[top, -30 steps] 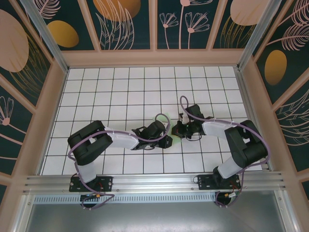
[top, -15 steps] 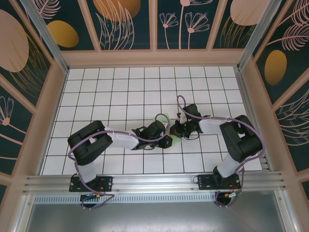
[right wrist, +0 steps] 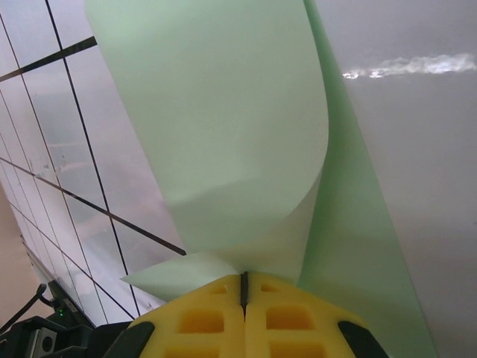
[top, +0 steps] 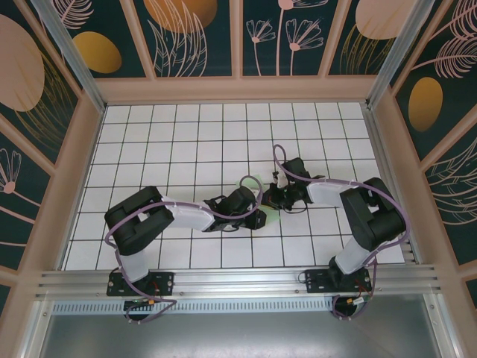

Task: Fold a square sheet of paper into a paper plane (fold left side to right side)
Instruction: Fold the triangle a second time at the center of the table.

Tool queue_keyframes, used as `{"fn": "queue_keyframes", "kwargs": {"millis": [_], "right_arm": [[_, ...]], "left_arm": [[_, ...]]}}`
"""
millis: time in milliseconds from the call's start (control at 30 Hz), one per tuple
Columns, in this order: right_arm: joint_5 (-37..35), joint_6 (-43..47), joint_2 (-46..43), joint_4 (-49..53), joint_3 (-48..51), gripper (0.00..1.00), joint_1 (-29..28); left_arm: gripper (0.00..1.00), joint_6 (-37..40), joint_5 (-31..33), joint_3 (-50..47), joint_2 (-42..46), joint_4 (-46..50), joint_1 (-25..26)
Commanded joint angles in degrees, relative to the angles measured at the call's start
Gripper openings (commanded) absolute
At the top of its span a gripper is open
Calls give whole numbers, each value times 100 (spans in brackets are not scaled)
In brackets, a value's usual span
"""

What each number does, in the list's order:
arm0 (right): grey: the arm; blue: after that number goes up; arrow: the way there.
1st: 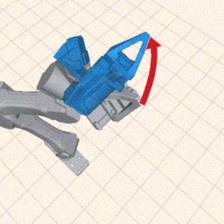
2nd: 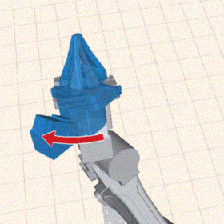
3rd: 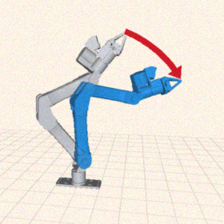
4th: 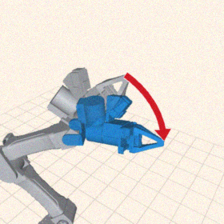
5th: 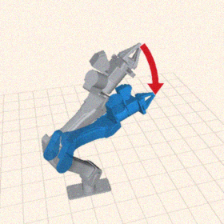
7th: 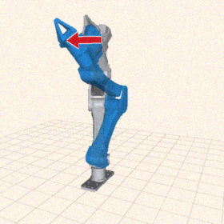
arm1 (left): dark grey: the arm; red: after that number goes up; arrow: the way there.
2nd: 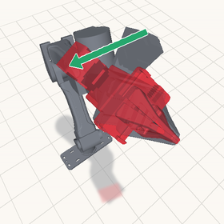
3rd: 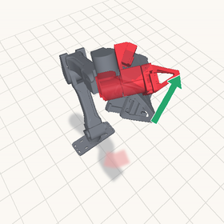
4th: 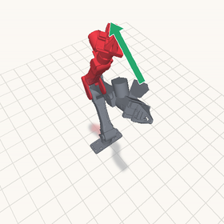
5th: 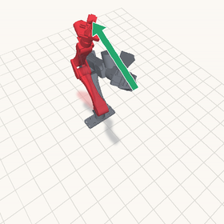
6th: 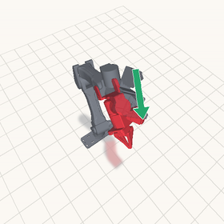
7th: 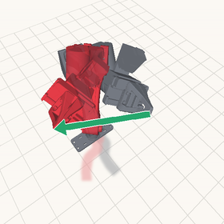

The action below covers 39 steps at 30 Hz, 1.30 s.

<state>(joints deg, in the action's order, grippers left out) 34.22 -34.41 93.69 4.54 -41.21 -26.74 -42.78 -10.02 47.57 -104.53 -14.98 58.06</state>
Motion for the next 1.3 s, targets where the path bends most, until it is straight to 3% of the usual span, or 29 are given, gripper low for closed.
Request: {"fn": "queue_keyframes", "kwargs": {"millis": [0,200,733,1267], "right_arm": [[136,78,-106,14,-83,0,-49],[3,70,190,-76,-192,0,-95],[-1609,515,677,376,-741,0,-86],[-1733,718,1162,201,-1455,0,295]], "left_arm": [[28,-107,-79,-143,-199,580,107],[28,-124,-68,-143,-199,584,113],[28,-195,-88,-293,-177,524,143],[26,-256,-88,-424,-120,456,139]]}}
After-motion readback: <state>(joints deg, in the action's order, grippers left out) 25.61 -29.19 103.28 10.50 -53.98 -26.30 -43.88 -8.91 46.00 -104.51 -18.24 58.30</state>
